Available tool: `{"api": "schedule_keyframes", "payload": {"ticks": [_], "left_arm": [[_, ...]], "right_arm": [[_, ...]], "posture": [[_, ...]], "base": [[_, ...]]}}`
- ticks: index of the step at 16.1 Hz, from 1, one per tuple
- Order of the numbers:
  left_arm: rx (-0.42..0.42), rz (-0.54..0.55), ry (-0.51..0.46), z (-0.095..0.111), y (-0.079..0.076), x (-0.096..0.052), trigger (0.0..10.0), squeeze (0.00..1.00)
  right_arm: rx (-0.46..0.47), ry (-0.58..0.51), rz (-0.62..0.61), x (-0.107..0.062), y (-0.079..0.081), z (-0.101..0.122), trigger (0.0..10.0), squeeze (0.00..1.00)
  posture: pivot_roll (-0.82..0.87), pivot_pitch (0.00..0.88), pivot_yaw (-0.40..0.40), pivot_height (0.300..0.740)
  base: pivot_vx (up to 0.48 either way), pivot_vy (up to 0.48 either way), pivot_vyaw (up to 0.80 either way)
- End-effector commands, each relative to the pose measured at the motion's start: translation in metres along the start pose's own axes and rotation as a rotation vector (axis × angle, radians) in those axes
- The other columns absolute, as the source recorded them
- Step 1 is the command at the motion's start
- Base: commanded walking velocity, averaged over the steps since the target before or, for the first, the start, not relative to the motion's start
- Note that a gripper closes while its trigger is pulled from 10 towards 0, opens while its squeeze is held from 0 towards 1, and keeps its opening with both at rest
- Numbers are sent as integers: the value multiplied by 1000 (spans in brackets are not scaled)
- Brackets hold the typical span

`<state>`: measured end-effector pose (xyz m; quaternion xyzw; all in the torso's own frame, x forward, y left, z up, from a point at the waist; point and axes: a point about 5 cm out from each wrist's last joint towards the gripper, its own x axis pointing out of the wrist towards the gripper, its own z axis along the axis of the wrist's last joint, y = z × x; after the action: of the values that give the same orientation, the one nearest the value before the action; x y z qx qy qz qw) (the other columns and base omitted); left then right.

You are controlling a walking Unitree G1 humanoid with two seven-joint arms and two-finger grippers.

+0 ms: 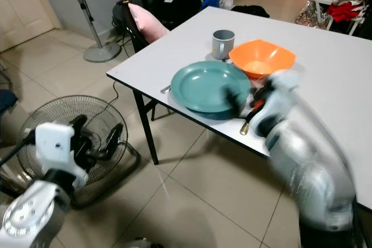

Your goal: Setting the table

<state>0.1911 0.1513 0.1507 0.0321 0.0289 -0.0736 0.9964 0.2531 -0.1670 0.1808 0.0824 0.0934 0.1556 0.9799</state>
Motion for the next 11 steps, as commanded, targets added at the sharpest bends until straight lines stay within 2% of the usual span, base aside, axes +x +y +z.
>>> {"api": "schedule_keyframes", "payload": {"ticks": [1,2,4,6,9,11], "left_arm": [[26,30,-21,3,1,-2,10000,0],[48,35,-30,4,1,-3,10000,0],[40,62,-44,6,2,-6,10000,0],[63,78,-40,5,5,-7,10000,0],[90,58,-43,5,1,-3,10000,0],[79,53,-33,3,-1,-4,10000,0]], "right_arm": [[-86,-4,55,-1,12,-8,10000,0],[-111,-9,74,-1,17,-13,10000,0],[-102,-29,79,-2,23,-16,10000,0],[-186,-4,94,-2,29,-27,10000,0],[-183,-20,114,1,34,-32,10000,0],[-193,-52,138,4,38,-30,10000,0]], "posture": [[-31,0,105,740],[-26,0,103,740],[-23,0,100,740],[-20,0,98,740],[-19,0,102,740],[-20,0,105,740]], "base": [[0,0,800],[0,0,800],[0,0,800],[0,0,800],[0,0,800],[0,0,800]]}}
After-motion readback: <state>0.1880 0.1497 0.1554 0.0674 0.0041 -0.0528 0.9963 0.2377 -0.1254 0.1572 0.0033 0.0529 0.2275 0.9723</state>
